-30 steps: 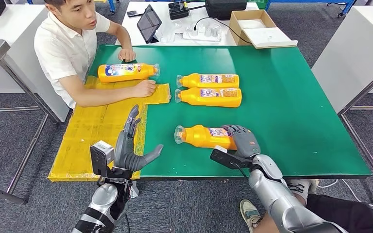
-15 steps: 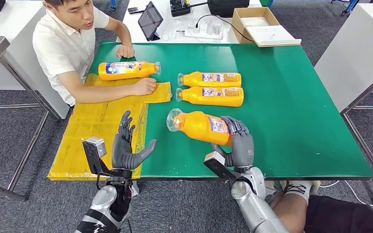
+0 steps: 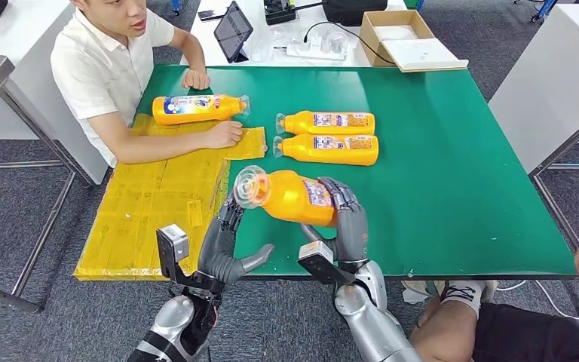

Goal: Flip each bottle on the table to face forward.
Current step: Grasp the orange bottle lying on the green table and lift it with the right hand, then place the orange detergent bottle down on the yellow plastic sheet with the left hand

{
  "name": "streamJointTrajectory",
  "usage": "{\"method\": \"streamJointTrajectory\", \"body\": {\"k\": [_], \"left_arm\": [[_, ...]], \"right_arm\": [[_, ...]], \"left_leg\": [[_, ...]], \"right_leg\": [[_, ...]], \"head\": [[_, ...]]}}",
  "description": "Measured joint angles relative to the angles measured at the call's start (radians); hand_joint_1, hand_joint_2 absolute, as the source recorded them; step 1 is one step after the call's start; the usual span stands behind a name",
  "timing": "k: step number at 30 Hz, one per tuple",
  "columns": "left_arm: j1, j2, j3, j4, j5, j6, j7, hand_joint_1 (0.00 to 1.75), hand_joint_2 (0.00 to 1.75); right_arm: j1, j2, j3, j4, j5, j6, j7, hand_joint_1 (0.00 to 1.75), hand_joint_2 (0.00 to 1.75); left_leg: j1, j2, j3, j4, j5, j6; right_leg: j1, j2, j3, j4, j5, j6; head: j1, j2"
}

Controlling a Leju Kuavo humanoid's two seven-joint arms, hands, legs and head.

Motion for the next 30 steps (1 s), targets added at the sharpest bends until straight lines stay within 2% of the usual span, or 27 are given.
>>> {"method": "streamJointTrajectory", "body": {"k": [12, 20, 26, 30], "left_arm": [[-0.002, 0.001, -0.03, 0.0, -0.041, 0.005, -0.003, 0.0, 1.75], [-0.018, -0.017, -0.025, 0.017, -0.008, 0.078, 0.036, 0.0, 1.75], [-0.022, -0.026, -0.018, 0.023, 0.016, 0.101, 0.046, 0.0, 1.75], [-0.028, -0.037, -0.014, 0.025, 0.096, 0.121, 0.056, 0.0, 1.75]], "right_arm": [[-0.059, 0.039, 0.052, 0.129, -0.026, 0.03, -0.002, 1.75, 1.75], [-0.07, 0.095, 0.115, 0.158, 0.051, -0.04, -0.002, 1.75, 1.75], [-0.07, 0.111, 0.142, 0.168, 0.059, -0.065, -0.006, 1.75, 1.75], [-0.067, 0.12, 0.165, 0.166, 0.073, -0.086, -0.025, 1.75, 1.75]], "left_leg": [[0.0, 0.0, -0.001, 0.0, 0.0, 0.0], [0.001, 0.0, -0.001, 0.0, 0.0, 0.0], [0.001, 0.0, -0.001, 0.0, 0.0, 0.0], [0.001, 0.0, -0.001, 0.0, 0.0, 0.0]], "right_leg": [[0.0, 0.0, 0.0, 0.0, 0.0, 0.0], [0.0, 0.0, -0.001, 0.0, 0.0, 0.0], [0.0, 0.0, -0.001, 0.0, 0.0, 0.0], [0.0, 0.0, -0.001, 0.0, 0.0, 0.0]], "head": [[0.0, 0.0], [0.0, 0.0], [0.0, 0.0], [0.0, 0.0]]}}
